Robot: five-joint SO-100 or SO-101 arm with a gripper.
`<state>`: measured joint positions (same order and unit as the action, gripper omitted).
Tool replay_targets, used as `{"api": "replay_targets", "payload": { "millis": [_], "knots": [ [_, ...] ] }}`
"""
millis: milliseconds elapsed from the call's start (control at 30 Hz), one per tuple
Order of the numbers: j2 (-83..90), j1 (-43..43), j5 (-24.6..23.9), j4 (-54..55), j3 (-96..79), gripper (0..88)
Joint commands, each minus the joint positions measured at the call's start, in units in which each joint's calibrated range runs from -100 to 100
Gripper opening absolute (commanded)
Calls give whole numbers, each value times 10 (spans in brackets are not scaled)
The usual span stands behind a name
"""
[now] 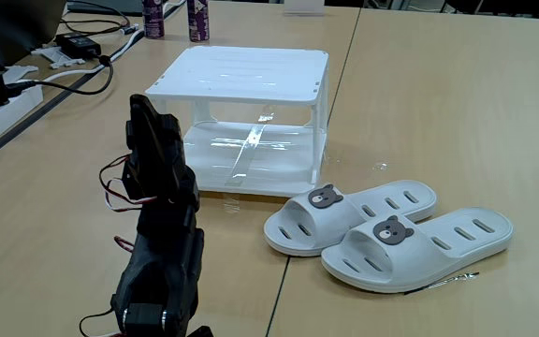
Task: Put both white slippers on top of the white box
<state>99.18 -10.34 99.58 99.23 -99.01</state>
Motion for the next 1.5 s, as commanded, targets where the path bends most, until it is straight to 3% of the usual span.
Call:
{"api": "replay_targets", "payload": {
  "millis": [0,200,300,400,533,633,833,1033,1267,1467],
  "knots": [
    [-2,-4,4,3,-5,8],
    [-8,2,4,-14,-4,8],
    [-4,33,4,-119,13,8],
    [-14,95,4,-337,138,13],
    [-36,105,4,-664,306,8],
    [-99,106,4,-808,377,8],
    [-315,107,4,-803,455,8],
    [-519,143,4,-532,315,8],
    [-559,174,4,-494,28,8],
    [-742,179,4,-463,5,8]
  ]
}}
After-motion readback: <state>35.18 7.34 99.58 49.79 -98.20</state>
